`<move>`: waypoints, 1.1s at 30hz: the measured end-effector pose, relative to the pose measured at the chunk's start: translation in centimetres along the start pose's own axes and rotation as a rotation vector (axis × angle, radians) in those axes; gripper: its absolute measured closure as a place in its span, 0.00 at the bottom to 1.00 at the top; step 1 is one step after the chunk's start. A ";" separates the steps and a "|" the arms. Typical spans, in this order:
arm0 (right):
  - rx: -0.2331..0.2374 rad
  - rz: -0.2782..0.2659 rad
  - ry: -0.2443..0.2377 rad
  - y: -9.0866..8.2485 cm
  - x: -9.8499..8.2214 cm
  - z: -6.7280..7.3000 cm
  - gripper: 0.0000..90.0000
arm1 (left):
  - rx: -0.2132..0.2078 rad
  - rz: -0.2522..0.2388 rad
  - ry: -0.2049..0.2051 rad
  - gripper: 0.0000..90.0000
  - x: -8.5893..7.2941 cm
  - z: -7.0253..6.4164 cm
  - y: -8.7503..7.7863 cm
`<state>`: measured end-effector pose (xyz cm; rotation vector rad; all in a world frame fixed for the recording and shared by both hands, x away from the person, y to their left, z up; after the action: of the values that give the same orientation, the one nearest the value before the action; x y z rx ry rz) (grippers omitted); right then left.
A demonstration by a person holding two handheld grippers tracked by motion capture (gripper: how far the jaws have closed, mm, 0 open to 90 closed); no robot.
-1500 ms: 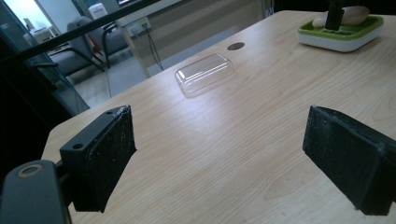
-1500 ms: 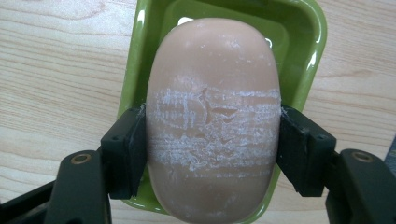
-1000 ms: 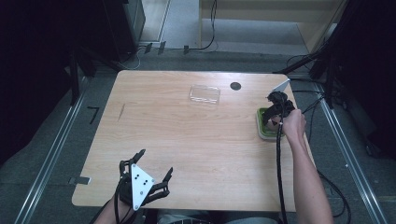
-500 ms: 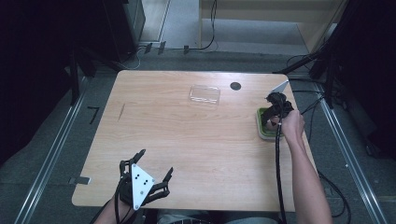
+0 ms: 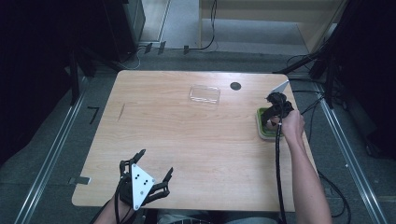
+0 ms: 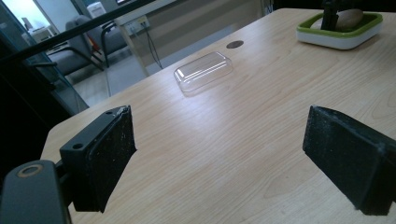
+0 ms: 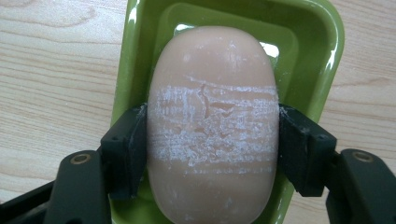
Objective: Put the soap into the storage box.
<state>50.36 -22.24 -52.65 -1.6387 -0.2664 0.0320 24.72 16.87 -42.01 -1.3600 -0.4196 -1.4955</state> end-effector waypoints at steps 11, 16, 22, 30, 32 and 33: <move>0.004 0.010 -0.008 0.0 -0.1 0.1 0.36 | 0.001 0.000 0.001 0.11 0.0 0.0 0.0; -0.002 0.012 -0.009 0.0 -0.1 0.1 0.36 | 0.001 -0.001 0.003 0.11 0.0 0.0 0.0; 0.002 0.012 -0.012 0.1 -0.2 0.2 0.36 | 0.000 -0.001 0.004 0.11 0.0 0.0 0.0; -0.013 0.001 -0.023 -0.5 -0.2 0.2 0.31 | -0.001 -0.003 0.005 0.11 0.0 0.0 0.0; -0.016 0.000 -0.025 -0.7 -0.2 0.3 0.26 | 0.000 -0.003 0.002 0.11 0.0 0.0 0.1; -0.016 -0.003 -0.023 -0.8 -0.3 0.3 0.24 | -0.001 -0.004 0.001 0.11 0.0 0.0 0.1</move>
<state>49.92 -21.95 -51.96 -1.6545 -0.2869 0.0468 24.78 16.82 -41.99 -1.3602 -0.4206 -1.4999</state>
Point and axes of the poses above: each handheld gripper's, and its own axes: y roughly forward along the jaws, x roughly out of its top, z roughly to its left, the point moved 8 cm from there along y, roughly forward along the jaws, and after that the axes turned 7 degrees about -x, right-handed, at the moved point
